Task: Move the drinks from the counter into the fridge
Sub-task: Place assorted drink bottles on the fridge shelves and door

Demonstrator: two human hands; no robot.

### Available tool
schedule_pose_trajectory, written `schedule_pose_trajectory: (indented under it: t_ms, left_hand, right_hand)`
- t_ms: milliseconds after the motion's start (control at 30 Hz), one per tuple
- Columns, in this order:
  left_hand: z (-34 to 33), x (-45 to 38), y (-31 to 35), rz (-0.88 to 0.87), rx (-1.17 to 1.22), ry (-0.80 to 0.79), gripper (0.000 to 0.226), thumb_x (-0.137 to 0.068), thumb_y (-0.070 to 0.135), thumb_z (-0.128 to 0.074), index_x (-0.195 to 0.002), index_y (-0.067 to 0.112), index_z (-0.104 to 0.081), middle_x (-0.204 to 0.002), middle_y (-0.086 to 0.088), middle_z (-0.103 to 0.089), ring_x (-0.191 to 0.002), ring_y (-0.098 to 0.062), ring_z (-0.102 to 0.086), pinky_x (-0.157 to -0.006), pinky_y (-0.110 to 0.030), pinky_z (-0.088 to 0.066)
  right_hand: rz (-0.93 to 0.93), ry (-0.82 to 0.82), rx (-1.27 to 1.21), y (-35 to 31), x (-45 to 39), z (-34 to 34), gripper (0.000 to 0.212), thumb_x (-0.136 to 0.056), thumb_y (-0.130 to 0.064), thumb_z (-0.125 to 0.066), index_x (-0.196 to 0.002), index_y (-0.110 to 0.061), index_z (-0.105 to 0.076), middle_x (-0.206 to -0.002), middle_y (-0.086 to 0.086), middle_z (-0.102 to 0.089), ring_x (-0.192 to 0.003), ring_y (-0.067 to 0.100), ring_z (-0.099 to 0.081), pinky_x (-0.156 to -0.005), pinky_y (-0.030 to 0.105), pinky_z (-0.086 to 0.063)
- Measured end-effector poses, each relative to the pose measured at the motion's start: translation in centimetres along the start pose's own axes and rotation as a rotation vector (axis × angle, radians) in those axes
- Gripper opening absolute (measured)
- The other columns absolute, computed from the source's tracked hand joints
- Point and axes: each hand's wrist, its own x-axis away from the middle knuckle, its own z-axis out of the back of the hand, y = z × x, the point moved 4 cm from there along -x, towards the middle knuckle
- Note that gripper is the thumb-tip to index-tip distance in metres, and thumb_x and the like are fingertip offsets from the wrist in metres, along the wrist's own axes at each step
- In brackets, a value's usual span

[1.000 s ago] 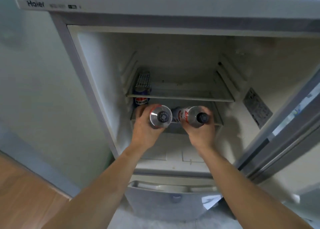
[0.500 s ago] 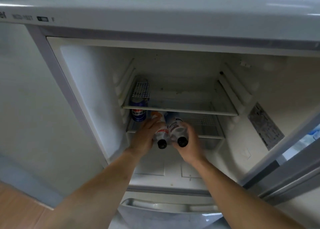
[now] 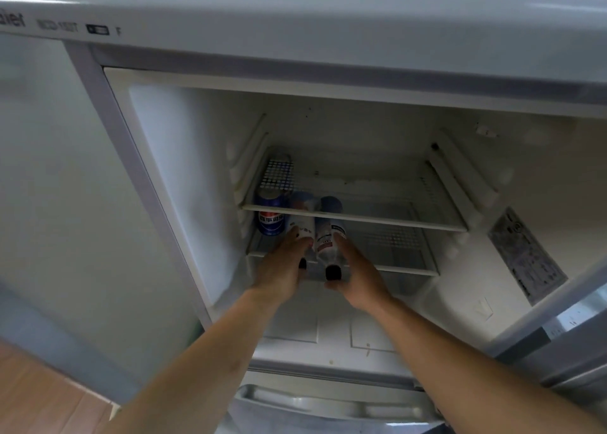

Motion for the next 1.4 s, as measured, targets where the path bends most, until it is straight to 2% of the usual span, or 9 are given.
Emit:
schedule_pose_trajectory:
  t_ms: [100, 233, 300, 467, 733, 967, 1133, 1300, 1400]
  left_hand:
    - [0.5, -0.5, -0.5, 0.113, 0.068, 0.184, 0.027, -0.103, 0.03, -0.045, -0.129, 0.029, -0.055, -0.138, 0.001, -0.053, -0.121, -0.024, -0.055, -0.091, -0.033, -0.048]
    - [-0.6, 0.2, -1.4, 0.061, -0.083, 0.227, 0.037, -0.098, 0.018, -0.053, -0.134, 0.024, -0.055, -0.138, -0.008, -0.051, -0.119, -0.031, -0.056, -0.085, -0.038, -0.053]
    - [-2.1, 0.9, -1.6, 0.06, -0.056, 0.175, 0.041, -0.097, 0.014, -0.053, -0.137, 0.02, -0.053, -0.141, -0.009, -0.049, -0.119, -0.031, -0.056, -0.088, -0.037, -0.053]
    - [-4.5, 1.2, -1.6, 0.162, -0.004, 0.097, 0.06, -0.099, 0.017, -0.048, -0.155, 0.023, -0.026, -0.154, -0.006, -0.031, -0.127, -0.025, -0.048, -0.099, -0.033, -0.049]
    - [-3.9, -1.8, -1.0, 0.142, -0.061, 0.017, 0.075, -0.095, 0.019, -0.046, -0.159, 0.015, -0.008, -0.167, -0.002, -0.012, -0.152, -0.021, -0.016, -0.121, -0.042, -0.023]
    - [-4.5, -0.3, -0.7, 0.117, -0.07, -0.056, 0.057, -0.098, 0.021, -0.041, -0.154, 0.018, -0.031, -0.164, 0.001, -0.022, -0.152, -0.02, -0.017, -0.12, -0.039, -0.025]
    - [-4.0, 3.7, 0.0, 0.031, -0.06, 0.039, 0.046, -0.094, 0.026, -0.045, -0.14, 0.033, -0.048, -0.152, 0.004, -0.037, -0.137, -0.021, -0.04, -0.107, -0.036, -0.041]
    - [-3.7, 9.1, 0.5, -0.08, 0.032, 0.176, 0.033, -0.089, 0.015, -0.06, -0.121, 0.012, -0.063, -0.123, -0.009, -0.06, -0.109, -0.032, -0.059, -0.084, -0.042, -0.056]
    - [-4.3, 12.2, 1.1, -0.155, 0.111, 0.275, 0.028, -0.09, 0.02, -0.052, -0.109, 0.009, -0.069, -0.104, -0.009, -0.069, -0.088, -0.029, -0.067, -0.068, -0.038, -0.058]
  right_hand:
    - [-0.082, 0.129, 0.217, -1.0, -1.4, -0.1, 0.087, -0.079, -0.022, -0.083, -0.146, -0.041, -0.033, -0.129, 0.005, -0.051, -0.114, 0.024, -0.057, -0.085, 0.033, -0.051]
    - [-0.003, 0.208, 0.17, -2.2, -1.8, -0.8, 0.035, -0.088, -0.013, -0.067, -0.119, -0.024, -0.055, -0.112, 0.007, -0.055, -0.099, 0.027, -0.058, -0.078, 0.036, -0.05]
    - [0.058, 0.193, 0.175, -2.2, -1.6, -1.0, 0.027, -0.091, -0.007, -0.062, -0.115, -0.019, -0.062, -0.112, 0.008, -0.055, -0.099, 0.026, -0.059, -0.08, 0.033, -0.048]
    - [0.054, 0.139, 0.213, -2.3, -3.3, -0.6, 0.035, -0.088, 0.005, -0.056, -0.117, -0.011, -0.064, -0.12, 0.012, -0.051, -0.102, 0.028, -0.06, -0.078, 0.024, -0.04]
    - [0.012, -0.05, 0.253, -2.2, -4.8, -0.1, 0.063, -0.092, 0.0, -0.05, -0.152, -0.007, -0.032, -0.156, 0.016, -0.028, -0.143, 0.029, -0.034, -0.11, 0.021, -0.028]
    - [0.05, -0.058, 0.323, -1.7, -3.4, 0.5, 0.059, -0.094, -0.012, -0.056, -0.15, -0.014, -0.039, -0.155, 0.009, -0.039, -0.142, 0.026, -0.038, -0.115, 0.029, -0.032]
    - [0.045, 0.206, 0.211, -2.5, 0.9, 0.5, 0.034, -0.088, -0.011, -0.062, -0.122, -0.015, -0.068, -0.123, 0.01, -0.064, -0.113, 0.029, -0.059, -0.09, 0.029, -0.046]
    - [0.0, 0.349, 0.128, -2.4, 7.3, -0.3, 0.023, -0.086, -0.013, -0.066, -0.107, -0.008, -0.072, -0.107, 0.01, -0.068, -0.102, 0.028, -0.061, -0.086, 0.032, -0.05]
    - [-0.053, 0.405, 0.092, -1.3, 11.8, -1.2, 0.018, -0.085, -0.013, -0.066, -0.102, -0.009, -0.071, -0.102, 0.006, -0.067, -0.095, 0.025, -0.064, -0.082, 0.032, -0.054]
